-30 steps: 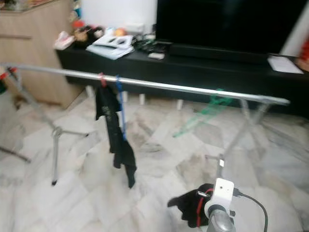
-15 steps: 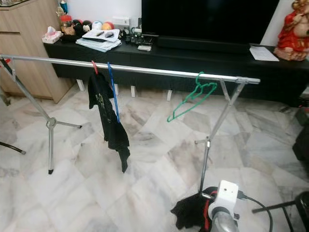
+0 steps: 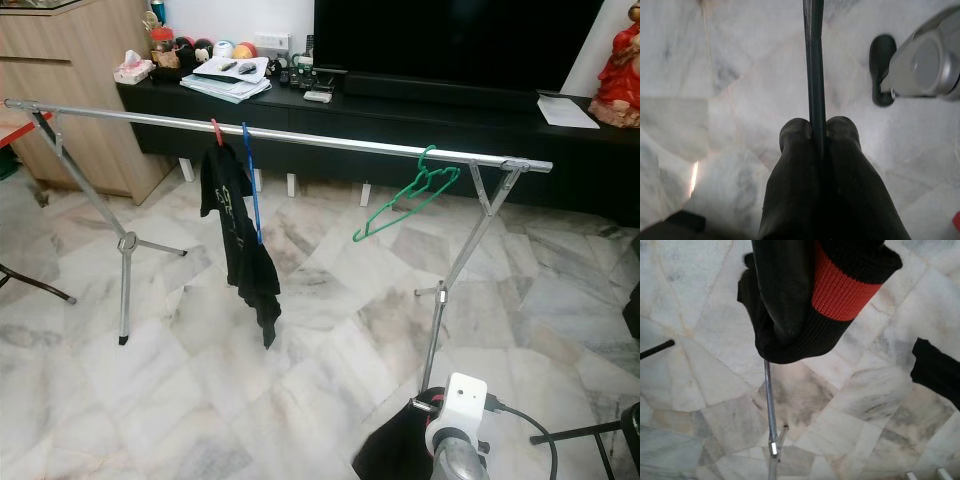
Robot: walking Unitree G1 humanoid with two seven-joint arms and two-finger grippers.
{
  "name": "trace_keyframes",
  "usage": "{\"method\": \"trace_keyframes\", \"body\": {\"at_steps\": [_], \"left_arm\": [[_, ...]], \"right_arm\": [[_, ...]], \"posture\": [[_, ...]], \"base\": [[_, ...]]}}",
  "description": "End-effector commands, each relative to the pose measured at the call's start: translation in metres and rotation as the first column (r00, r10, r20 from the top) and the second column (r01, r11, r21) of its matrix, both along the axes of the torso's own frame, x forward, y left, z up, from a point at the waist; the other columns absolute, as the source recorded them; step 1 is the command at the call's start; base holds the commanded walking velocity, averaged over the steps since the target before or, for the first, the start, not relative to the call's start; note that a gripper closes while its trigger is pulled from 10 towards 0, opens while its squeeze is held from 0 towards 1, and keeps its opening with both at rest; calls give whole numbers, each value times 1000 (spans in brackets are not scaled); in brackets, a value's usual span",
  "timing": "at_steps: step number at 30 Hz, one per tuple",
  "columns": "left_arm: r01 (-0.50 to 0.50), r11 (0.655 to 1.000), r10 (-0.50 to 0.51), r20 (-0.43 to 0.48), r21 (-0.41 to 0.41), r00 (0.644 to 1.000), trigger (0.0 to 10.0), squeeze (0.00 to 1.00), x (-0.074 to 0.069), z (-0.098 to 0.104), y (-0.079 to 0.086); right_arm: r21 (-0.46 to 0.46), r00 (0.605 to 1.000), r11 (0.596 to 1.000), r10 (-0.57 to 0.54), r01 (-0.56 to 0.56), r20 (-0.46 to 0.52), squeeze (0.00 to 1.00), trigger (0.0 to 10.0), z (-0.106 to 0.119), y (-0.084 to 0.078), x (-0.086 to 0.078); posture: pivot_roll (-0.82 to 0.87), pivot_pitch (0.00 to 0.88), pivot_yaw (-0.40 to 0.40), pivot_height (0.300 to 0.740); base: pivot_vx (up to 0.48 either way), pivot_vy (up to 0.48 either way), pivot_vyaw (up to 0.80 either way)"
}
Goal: Hang hanger
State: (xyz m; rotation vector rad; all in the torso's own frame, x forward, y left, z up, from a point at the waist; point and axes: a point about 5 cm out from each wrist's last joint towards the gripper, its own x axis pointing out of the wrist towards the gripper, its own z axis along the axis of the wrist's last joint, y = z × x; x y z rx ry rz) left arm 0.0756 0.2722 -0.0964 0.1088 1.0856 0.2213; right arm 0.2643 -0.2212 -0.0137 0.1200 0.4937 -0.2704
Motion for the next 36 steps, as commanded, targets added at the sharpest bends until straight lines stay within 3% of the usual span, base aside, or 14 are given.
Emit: {"method": "trace_keyframes", "body": {"at_steps": [1,26,36], "left_arm": [[-4,1000,4,-18,7,1000,10000,0,-6,0,3],[4,1000,-3,-17,11,1000,10000,0,-5,0,4],[20,1000,-20,-19,14,1000,10000,0,-4,1,4]], "right_arm": [[0,1000,1000,-3,3,8,0,10000,2,0,2],[5,1000,1000,-5,5,11,0,10000,2,1,2],[6,1000,1000,-6,6,16,0,10000,2,2,3]], "posture": [[-65,87,-25,740],[-62,83,-18,740],[-60,83,-17,740]], "base": [[0,454,0],[0,426,0],[0,0,0]]}}
